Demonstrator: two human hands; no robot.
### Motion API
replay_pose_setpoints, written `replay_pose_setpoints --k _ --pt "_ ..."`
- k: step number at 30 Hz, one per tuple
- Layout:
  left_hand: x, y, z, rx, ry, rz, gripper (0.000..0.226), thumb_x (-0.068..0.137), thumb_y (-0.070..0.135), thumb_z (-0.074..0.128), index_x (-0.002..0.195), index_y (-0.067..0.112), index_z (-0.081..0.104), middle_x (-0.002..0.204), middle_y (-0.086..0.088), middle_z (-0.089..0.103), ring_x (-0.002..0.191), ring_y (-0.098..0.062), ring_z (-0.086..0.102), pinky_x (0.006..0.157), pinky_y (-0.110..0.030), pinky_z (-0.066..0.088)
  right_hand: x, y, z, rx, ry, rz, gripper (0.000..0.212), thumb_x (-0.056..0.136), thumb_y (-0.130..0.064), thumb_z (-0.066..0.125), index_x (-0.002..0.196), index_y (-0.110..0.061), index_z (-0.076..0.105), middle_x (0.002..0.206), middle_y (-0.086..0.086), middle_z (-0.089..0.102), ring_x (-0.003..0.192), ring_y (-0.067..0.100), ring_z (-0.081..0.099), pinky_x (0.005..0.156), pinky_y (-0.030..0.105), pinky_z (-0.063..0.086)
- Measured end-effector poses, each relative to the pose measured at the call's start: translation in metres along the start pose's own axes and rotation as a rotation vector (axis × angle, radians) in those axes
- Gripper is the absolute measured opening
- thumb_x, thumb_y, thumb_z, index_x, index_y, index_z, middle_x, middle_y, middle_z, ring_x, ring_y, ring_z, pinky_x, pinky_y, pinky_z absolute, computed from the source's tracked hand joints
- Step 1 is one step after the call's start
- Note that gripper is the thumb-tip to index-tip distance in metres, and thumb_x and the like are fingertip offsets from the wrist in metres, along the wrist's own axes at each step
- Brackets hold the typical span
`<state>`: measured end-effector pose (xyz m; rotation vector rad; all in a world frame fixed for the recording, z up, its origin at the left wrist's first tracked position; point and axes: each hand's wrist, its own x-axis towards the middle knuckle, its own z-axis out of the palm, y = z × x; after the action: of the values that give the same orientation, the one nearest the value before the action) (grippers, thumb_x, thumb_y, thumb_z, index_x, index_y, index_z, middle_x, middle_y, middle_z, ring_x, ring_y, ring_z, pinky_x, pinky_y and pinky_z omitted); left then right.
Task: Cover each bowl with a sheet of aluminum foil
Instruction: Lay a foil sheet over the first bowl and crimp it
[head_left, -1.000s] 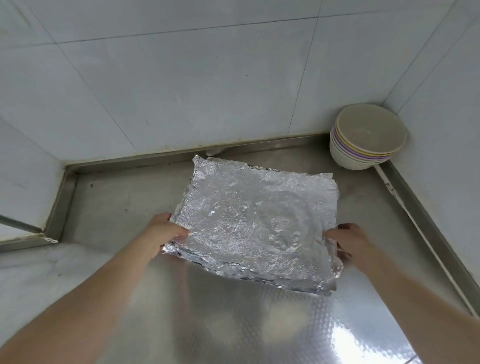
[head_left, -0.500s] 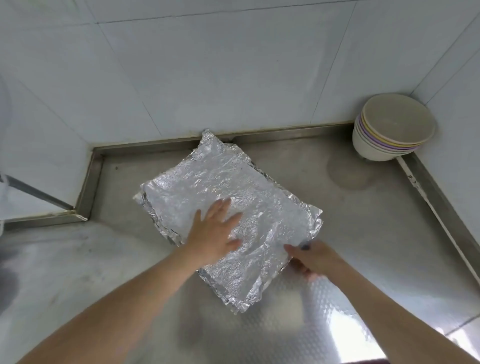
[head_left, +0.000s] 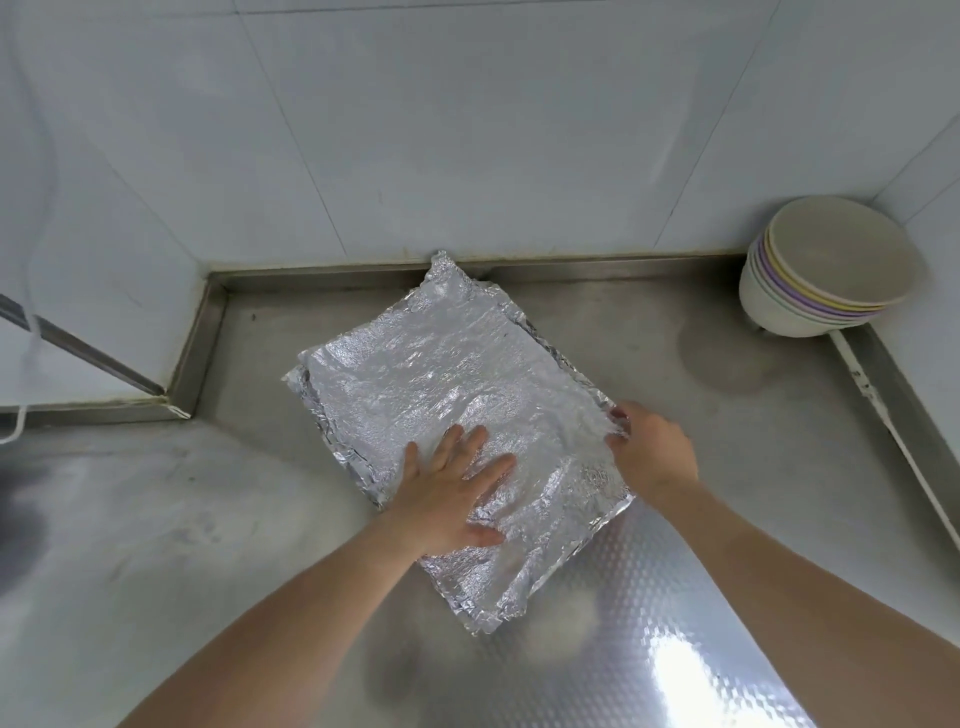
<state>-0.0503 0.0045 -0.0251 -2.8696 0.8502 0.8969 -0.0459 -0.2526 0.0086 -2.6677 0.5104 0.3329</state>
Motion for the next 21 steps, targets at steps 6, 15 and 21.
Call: replay_pose_setpoints --k 6,15,21 --pt "0.000 0.000 0.000 -0.026 0.018 0.006 0.095 0.080 0.074 0.049 0.145 0.050 -0.017 0.151 0.008 -0.038 0.139 -0.023 -0.035 0.109 -0.068 -0.009 0.010 0.012 -0.002 0.050 -0.039 0.017 0.027 0.089 -0.020 0.060 0.115 -0.023 0.065 0.108 0.005 0.069 0.102 0.030 0.060 0.078 0.032 0.047" --pt "-0.016 0.024 0.002 -0.071 0.043 0.055 0.088 0.084 0.067 0.051 0.150 0.040 -0.001 0.157 0.005 -0.025 0.143 -0.021 -0.027 0.114 -0.064 -0.002 0.001 0.009 -0.001 -0.045 0.058 -0.215 0.033 0.089 -0.017 0.062 0.123 -0.020 0.062 0.110 0.006 0.061 0.102 0.028 0.059 0.086 0.037 0.047" --pt "-0.011 0.030 -0.002 -0.150 0.021 0.016 0.082 0.086 0.057 0.058 0.148 0.042 0.006 0.159 0.005 -0.018 0.146 -0.024 -0.017 0.113 -0.065 0.000 -0.003 0.005 -0.011 -0.016 0.064 -0.203 0.034 0.088 -0.015 0.065 0.120 -0.021 0.059 0.108 0.005 0.060 0.092 0.030 0.062 0.078 0.036 0.049"
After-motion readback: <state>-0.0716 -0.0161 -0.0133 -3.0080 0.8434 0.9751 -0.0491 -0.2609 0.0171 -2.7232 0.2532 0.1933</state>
